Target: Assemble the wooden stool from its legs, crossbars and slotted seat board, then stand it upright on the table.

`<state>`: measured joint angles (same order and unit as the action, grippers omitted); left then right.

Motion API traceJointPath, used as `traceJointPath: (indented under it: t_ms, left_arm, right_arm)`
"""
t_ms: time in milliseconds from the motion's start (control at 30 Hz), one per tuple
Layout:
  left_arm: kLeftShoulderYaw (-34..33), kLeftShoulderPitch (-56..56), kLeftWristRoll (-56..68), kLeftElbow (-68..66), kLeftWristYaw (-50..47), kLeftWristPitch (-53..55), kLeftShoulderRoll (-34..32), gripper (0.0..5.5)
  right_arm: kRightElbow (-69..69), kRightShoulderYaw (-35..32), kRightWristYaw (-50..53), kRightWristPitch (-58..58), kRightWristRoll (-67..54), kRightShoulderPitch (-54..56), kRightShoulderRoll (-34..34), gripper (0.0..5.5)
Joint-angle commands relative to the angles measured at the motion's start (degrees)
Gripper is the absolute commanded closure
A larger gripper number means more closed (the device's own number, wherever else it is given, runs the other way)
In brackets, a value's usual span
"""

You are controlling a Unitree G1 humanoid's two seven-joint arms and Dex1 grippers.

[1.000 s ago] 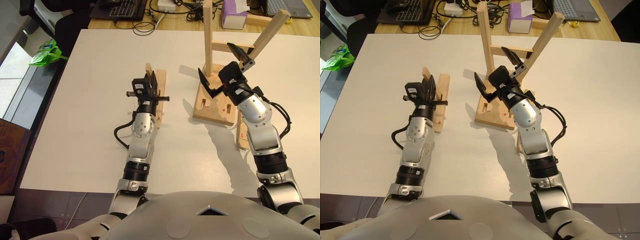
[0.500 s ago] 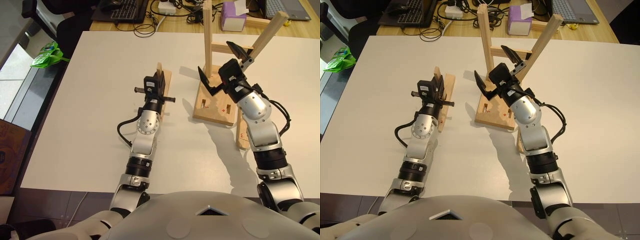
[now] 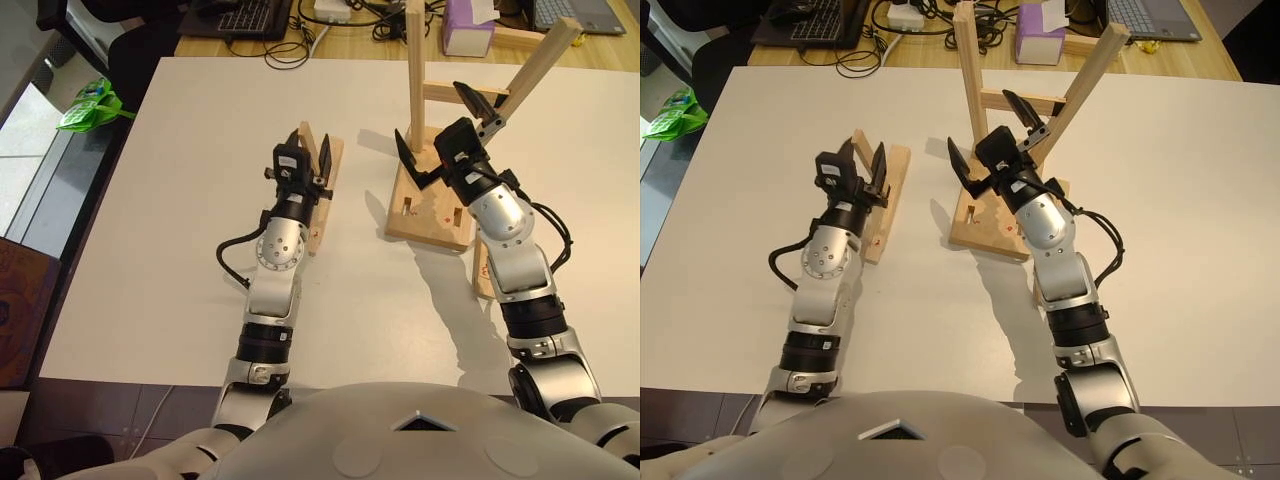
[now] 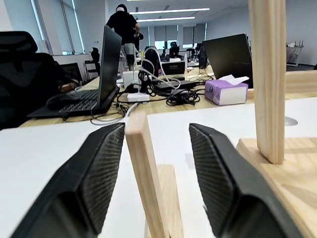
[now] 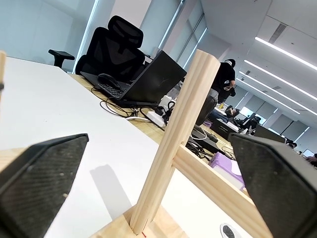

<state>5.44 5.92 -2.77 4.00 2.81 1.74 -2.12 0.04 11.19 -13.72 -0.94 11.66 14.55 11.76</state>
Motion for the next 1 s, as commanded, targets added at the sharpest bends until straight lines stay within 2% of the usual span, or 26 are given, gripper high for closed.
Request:
traceJointPath:
  t_ms: [33,133,300,467,600,700,833,1000]
  left_arm:
    - [-2.7,4.4,1.9,4.6,2.2,4.2,-2.4,2.48]
    - [-5.1,12.2,6.8,1.8,3.9,8.0,-1.4,2.15]
    - [-10.3,27.8,16.0,-10.3,6.5,17.0,-0.5,2.15]
    - [-11.6,36.6,16.6,-17.2,9.8,18.6,-5.2,2.15]
    - [-9.2,36.4,13.9,-17.7,10.1,19.0,-7.3,2.15]
    - [-6.3,30.5,12.4,-20.4,10.3,18.7,-5.1,2.15]
    - [-2.2,23.7,8.2,-28.1,8.7,12.7,-1.9,2.15]
    - [-3.3,26.5,8.8,-29.9,8.4,10.2,-0.3,2.15]
  right_arm:
    - [1.3,0.1,1.5,-0.7,0.5,0.3,-0.8,0.1]
    - [2.0,0.3,2.4,-1.1,1.0,0.3,-1.3,0.1]
    - [3.7,0.6,2.4,-2.3,1.1,1.3,-1.7,0.1]
    - [3.9,0.9,2.5,-2.6,1.2,1.2,-1.9,0.1]
    - [3.6,0.7,2.8,-2.3,1.1,0.9,-1.9,0.1]
    - [3.2,0.9,2.9,-1.7,1.4,0.2,-1.8,0.1]
    - [3.0,0.9,2.5,-1.1,1.2,0.0,-1.4,0.1]
    - [3.5,1.0,2.3,-1.1,1.3,0.5,-1.5,0.1]
